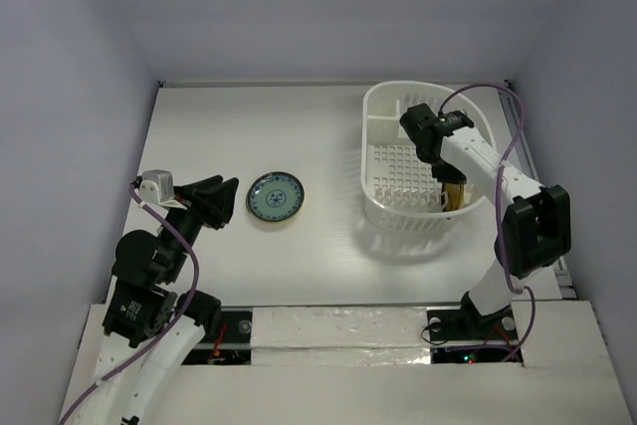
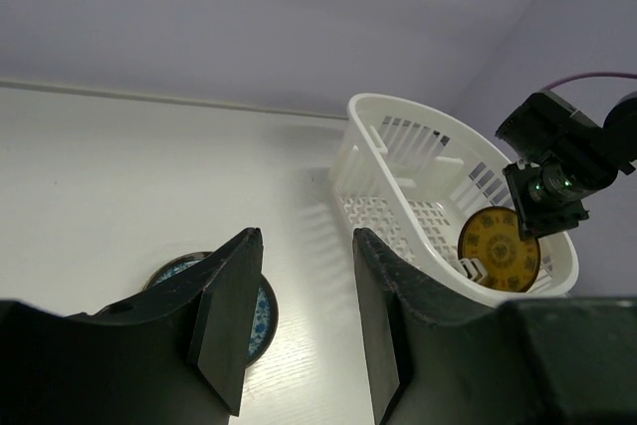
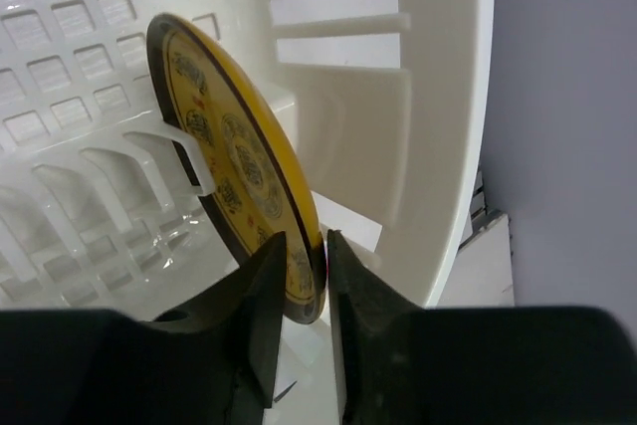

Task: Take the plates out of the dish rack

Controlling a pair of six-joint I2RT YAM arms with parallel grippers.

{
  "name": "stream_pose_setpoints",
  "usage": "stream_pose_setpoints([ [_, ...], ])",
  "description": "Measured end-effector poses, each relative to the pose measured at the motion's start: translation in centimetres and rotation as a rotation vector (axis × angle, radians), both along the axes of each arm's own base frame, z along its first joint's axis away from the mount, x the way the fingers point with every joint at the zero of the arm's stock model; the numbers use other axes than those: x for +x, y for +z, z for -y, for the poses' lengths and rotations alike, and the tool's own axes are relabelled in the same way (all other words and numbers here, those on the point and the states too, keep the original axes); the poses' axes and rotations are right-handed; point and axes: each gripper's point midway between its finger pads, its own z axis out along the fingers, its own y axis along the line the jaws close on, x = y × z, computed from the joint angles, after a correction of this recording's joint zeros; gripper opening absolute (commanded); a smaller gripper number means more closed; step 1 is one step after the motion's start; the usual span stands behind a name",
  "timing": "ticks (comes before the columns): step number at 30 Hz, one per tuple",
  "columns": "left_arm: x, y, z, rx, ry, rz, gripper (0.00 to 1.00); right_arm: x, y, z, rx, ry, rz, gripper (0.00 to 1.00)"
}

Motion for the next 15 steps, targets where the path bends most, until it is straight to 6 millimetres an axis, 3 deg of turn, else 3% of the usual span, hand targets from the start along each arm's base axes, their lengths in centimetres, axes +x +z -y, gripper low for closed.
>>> stream_pose_setpoints([
  [7,-0.1,0.0,0.1,0.0,-0.005,0.001,0.39,0.2,0.7,0.4,-0.042,0.022,-0.033,0.03],
  [15,-0.1,0.0,0.1,0.0,-0.005,0.001,0.39,0.7,1.6,0.2,-0.064,0.034,-0.033,0.0],
])
